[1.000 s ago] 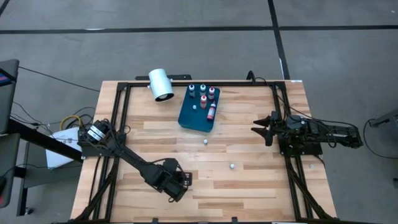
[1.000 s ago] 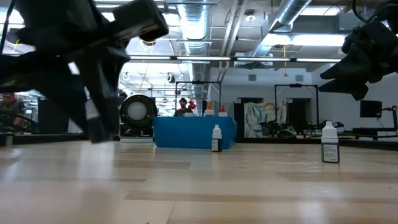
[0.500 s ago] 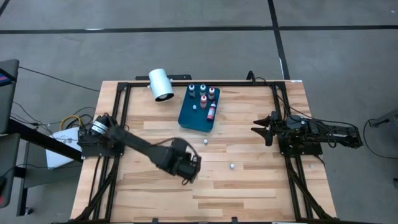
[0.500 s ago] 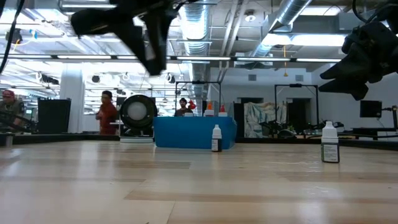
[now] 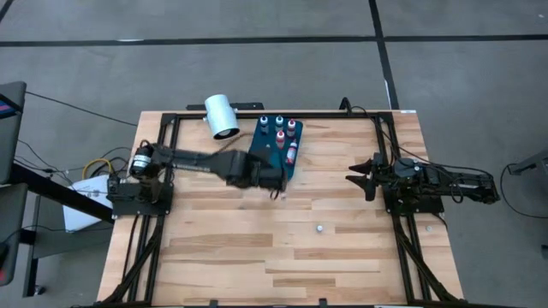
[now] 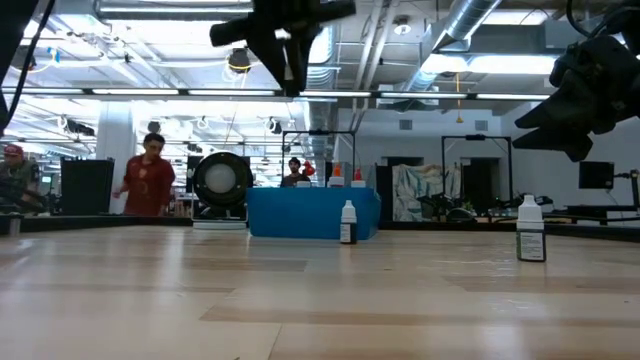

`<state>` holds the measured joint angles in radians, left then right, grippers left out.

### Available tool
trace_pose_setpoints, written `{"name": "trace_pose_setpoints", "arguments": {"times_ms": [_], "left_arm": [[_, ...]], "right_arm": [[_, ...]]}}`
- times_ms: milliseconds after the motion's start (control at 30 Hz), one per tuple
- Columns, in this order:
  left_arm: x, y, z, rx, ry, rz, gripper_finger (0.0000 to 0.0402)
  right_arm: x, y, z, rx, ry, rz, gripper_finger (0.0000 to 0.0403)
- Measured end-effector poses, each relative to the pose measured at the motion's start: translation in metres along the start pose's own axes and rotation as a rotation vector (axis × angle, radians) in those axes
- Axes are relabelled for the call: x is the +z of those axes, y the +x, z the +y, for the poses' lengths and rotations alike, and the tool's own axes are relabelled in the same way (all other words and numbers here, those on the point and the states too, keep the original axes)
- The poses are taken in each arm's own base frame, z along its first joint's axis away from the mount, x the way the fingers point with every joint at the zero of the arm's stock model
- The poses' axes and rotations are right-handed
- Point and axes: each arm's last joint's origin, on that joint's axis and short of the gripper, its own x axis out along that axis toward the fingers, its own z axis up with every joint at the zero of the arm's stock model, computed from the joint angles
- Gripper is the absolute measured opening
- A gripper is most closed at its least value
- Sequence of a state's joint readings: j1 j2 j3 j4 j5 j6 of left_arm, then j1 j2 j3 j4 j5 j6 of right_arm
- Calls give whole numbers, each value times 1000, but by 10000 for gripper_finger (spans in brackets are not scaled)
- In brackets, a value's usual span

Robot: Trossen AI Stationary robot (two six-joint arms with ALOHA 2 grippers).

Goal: Pick & Place food coloring
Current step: Put the small black food coloring bottle into the blue bin

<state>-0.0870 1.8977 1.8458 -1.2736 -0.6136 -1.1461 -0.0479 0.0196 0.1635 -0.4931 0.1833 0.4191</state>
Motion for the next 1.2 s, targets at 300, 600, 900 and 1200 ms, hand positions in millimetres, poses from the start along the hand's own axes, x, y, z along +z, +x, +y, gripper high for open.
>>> {"name": "trace_pose_setpoints", "arguments": {"times_ms": [300, 600, 900, 1200], "left_arm": [[45, 35, 29, 83, 49, 34, 76], [67, 53, 46, 108, 58, 59, 76], [64, 65, 40, 39, 71, 67, 76], [32, 100, 36, 1, 91, 129, 76]], "right_arm": [[0, 0, 0, -1, 0, 1, 207], [0, 0, 0, -1, 0, 1, 207], [0, 0, 0, -1, 0, 1, 207], [0, 0, 0, -1, 0, 1, 207]]}}
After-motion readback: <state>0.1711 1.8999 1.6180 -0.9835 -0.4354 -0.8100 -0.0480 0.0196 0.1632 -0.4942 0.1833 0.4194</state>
